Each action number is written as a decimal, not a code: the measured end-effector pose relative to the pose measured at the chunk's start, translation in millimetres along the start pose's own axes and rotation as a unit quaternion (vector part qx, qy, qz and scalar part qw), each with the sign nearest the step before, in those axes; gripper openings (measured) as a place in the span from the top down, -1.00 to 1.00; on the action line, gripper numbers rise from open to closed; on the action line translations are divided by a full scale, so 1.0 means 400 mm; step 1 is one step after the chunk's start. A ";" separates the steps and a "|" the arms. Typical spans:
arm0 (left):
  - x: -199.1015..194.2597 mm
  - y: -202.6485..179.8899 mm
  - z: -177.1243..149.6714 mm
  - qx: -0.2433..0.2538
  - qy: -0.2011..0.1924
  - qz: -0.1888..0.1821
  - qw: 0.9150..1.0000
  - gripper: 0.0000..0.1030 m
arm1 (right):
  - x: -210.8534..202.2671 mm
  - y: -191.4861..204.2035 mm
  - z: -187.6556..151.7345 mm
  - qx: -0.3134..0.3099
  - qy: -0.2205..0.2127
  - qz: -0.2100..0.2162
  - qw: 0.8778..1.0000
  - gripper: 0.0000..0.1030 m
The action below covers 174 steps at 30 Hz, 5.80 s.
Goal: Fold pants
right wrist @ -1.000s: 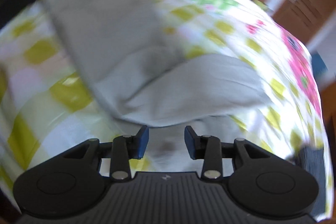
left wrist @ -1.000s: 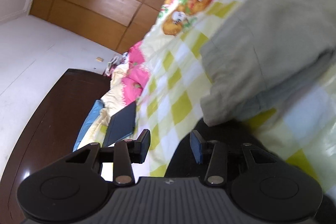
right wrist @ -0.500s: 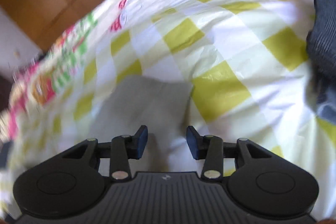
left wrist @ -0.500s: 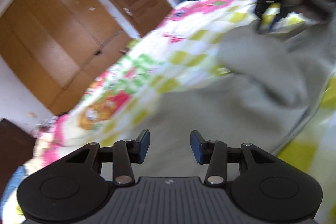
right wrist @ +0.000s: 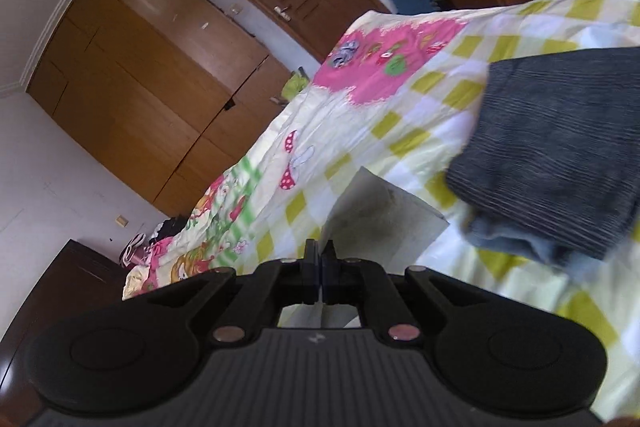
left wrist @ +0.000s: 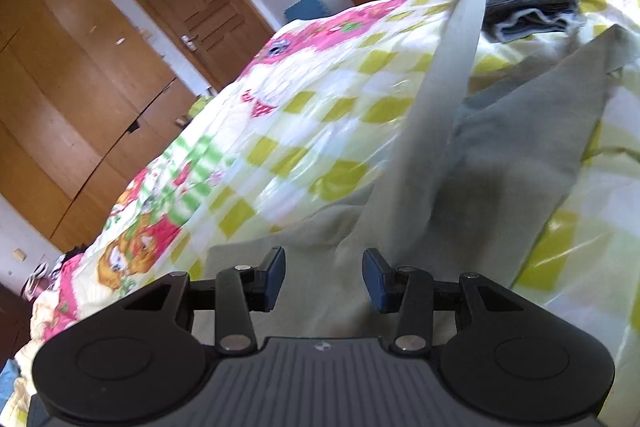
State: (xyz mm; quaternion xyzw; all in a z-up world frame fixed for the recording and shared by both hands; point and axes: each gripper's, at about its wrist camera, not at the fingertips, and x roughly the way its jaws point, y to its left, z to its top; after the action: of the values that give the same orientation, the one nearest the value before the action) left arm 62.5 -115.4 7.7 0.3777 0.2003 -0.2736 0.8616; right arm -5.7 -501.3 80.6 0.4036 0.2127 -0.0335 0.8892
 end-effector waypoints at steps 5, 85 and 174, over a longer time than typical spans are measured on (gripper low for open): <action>-0.005 -0.076 0.031 0.030 -0.006 -0.030 0.999 -0.10 | -0.077 -0.093 -0.096 0.004 0.011 -0.077 0.997 0.93; 0.288 -0.020 0.136 0.133 0.005 -0.189 0.973 0.01 | 0.393 0.094 -0.121 -0.476 0.351 -0.037 0.806 0.74; 0.167 0.180 -0.261 -0.070 0.021 0.049 0.996 -0.18 | 0.885 0.301 -0.175 -0.144 0.297 0.176 0.927 0.19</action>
State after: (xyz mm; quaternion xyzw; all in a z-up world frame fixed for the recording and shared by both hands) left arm 144.2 -16.9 -56.3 0.3317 0.2184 -0.2081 0.8939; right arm 318.9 -329.6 -19.2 0.2934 0.3953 0.2761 0.8255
